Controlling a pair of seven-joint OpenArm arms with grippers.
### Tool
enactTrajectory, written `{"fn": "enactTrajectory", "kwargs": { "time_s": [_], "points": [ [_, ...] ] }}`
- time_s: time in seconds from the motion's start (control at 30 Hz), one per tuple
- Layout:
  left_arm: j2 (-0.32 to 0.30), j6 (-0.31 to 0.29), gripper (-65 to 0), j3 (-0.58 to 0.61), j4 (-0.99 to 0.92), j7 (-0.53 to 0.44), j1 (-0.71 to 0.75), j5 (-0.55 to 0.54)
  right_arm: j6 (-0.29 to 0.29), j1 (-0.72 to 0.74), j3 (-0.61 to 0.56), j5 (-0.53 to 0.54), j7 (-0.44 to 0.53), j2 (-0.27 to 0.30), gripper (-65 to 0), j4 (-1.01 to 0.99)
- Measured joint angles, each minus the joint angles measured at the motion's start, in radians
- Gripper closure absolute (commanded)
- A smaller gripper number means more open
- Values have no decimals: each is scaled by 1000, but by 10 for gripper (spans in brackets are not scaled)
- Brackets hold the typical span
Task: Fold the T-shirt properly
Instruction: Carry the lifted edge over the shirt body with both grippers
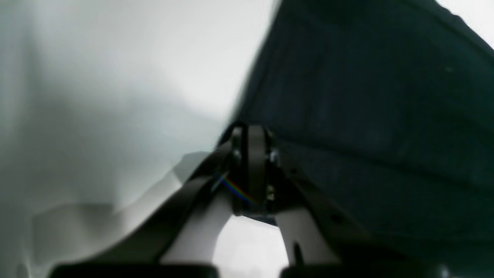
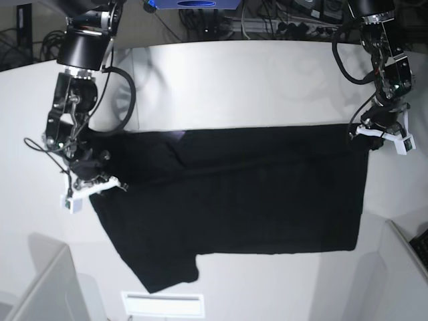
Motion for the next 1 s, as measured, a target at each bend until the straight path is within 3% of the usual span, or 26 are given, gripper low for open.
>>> {"fn": "enactTrajectory", "kwargs": {
  "time_s": [0.27,0.47,1.0],
  "points": [
    [5,-1,0,3,-47,3,-14,0,0,31,-4,-5,-1,2,0,-34],
    [3,0,0,3,-57,7,-41,0,0,49,-74,-1,2,14,0,-42],
    [-12,0,0,13,-105,11,-96,1,0,42,-68,-4,3,18,0,-55]
  ]
}}
